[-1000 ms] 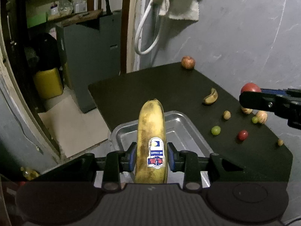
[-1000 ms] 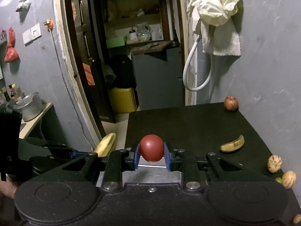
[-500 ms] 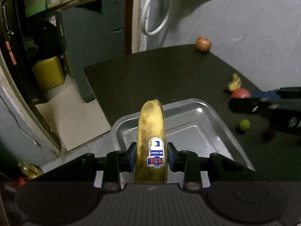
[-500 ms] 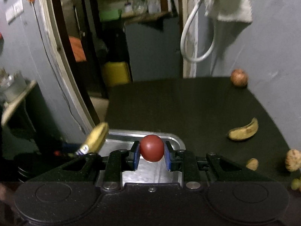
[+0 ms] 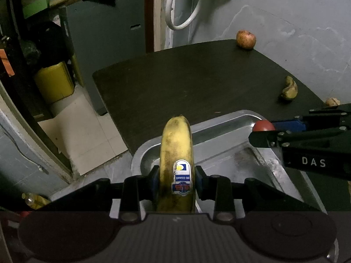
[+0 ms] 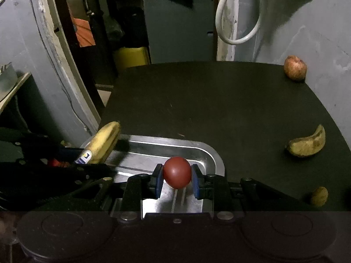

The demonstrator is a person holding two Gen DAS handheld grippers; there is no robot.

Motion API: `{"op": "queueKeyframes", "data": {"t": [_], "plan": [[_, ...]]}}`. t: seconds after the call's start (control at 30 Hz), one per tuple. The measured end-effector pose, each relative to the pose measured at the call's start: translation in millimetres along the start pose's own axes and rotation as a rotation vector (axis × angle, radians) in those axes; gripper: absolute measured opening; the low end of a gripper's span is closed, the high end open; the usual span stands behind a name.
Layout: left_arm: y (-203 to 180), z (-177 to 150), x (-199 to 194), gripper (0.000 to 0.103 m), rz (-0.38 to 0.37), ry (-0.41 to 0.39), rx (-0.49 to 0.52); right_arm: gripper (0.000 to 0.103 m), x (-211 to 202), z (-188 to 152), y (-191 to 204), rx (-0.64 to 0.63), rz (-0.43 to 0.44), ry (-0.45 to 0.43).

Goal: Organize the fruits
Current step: 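Lower the banana and tomato into the silver tray and open both grippers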

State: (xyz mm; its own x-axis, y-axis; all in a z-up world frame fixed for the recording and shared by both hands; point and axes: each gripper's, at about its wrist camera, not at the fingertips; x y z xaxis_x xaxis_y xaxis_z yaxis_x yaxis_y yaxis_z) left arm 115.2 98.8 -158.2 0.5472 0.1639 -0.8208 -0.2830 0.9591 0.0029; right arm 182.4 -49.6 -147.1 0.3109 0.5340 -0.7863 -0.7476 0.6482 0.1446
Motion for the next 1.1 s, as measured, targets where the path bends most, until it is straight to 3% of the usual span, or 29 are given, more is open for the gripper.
{"op": "queueKeyframes", "data": {"t": [1.1], "plan": [[-4,0,1,0.036,-0.031,0.011,0.022,0.028,18,-6,1,-0.013,-0.018,0.043]]}}
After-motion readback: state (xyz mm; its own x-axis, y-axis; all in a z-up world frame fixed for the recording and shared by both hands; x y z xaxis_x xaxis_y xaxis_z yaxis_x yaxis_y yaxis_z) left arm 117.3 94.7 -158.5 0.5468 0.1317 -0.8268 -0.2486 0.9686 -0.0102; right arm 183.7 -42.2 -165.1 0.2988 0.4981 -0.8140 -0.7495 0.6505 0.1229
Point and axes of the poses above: each gripper's, at about its wrist camera, not at the fingertips, and x roughly the way its jaws point, y to its left, z to its top, and after that the axes turned 4 degrees about z, right-handed
